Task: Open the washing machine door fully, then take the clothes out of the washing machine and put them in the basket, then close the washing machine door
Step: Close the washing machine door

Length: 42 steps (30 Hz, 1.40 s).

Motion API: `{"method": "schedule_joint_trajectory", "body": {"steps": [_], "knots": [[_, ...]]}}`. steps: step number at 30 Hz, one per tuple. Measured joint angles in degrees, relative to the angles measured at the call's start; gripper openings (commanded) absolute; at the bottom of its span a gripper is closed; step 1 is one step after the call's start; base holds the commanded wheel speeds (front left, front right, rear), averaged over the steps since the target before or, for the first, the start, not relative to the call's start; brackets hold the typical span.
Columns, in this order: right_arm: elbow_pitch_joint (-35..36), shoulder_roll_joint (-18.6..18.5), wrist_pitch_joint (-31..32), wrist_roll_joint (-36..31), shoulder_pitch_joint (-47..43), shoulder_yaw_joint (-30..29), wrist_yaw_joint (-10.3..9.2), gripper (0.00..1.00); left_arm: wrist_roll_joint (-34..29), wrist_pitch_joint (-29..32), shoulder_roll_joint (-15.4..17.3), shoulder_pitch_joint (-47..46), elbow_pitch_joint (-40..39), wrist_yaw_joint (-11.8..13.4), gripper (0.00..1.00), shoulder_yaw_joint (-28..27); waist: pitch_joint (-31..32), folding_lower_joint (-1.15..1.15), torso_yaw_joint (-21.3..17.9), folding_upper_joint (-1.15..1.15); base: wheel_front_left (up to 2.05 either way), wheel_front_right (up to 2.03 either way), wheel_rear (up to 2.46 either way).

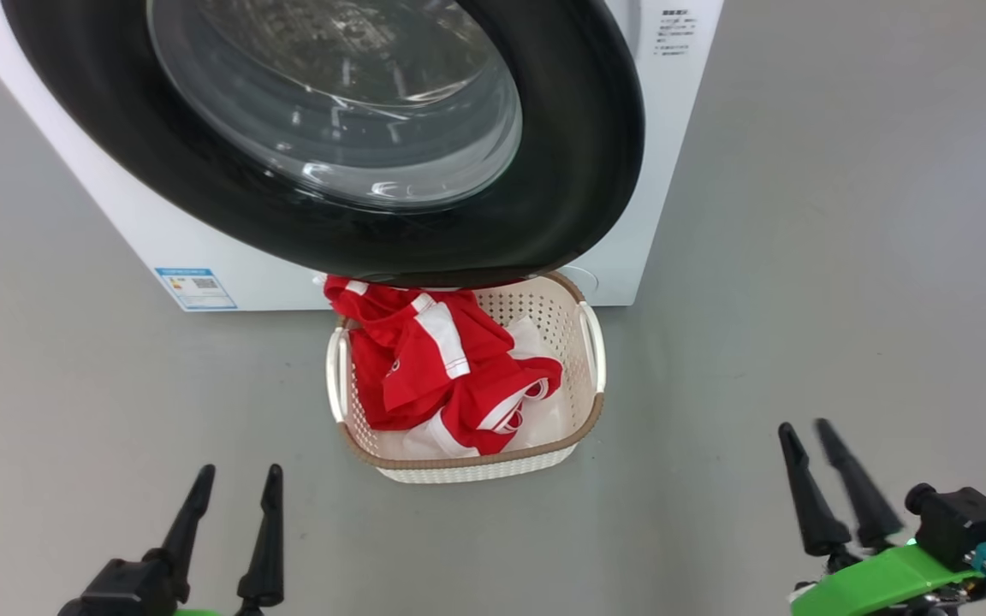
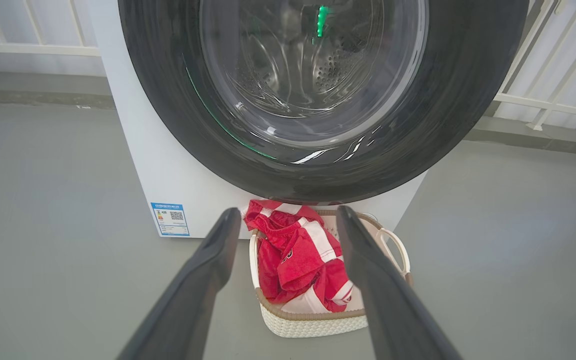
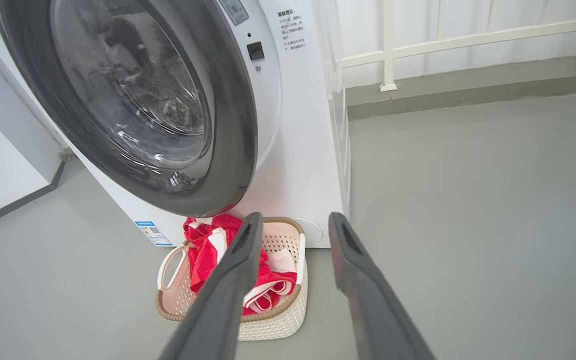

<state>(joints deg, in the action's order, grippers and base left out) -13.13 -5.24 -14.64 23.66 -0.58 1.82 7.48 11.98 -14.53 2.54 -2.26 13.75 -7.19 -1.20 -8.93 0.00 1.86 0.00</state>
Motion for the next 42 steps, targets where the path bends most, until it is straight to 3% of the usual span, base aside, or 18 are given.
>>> {"method": "schedule_joint_trajectory", "body": {"steps": [11,27,42], "knots": [[0.0,-0.5,0.0,0.6,6.7,3.1,0.00,0.00,2.2,0.0,0.0,-0.2,-1.3,0.1,1.00,3.1,-1.5,0.00,2.8,0.00,0.00,0.00,0.00],[-0.6,-4.1,0.0,1.5,24.6,4.3,-0.01,0.00,5.9,0.0,-0.1,-8.0,-4.5,2.2,1.00,9.2,-11.0,0.00,7.7,0.00,0.00,0.00,0.00],[-1.1,-7.4,0.0,1.5,34.2,4.5,0.00,0.00,7.8,0.0,-0.3,-12.8,-7.0,4.2,1.00,13.7,-19.2,0.00,12.1,0.00,0.00,0.00,0.00]]}}
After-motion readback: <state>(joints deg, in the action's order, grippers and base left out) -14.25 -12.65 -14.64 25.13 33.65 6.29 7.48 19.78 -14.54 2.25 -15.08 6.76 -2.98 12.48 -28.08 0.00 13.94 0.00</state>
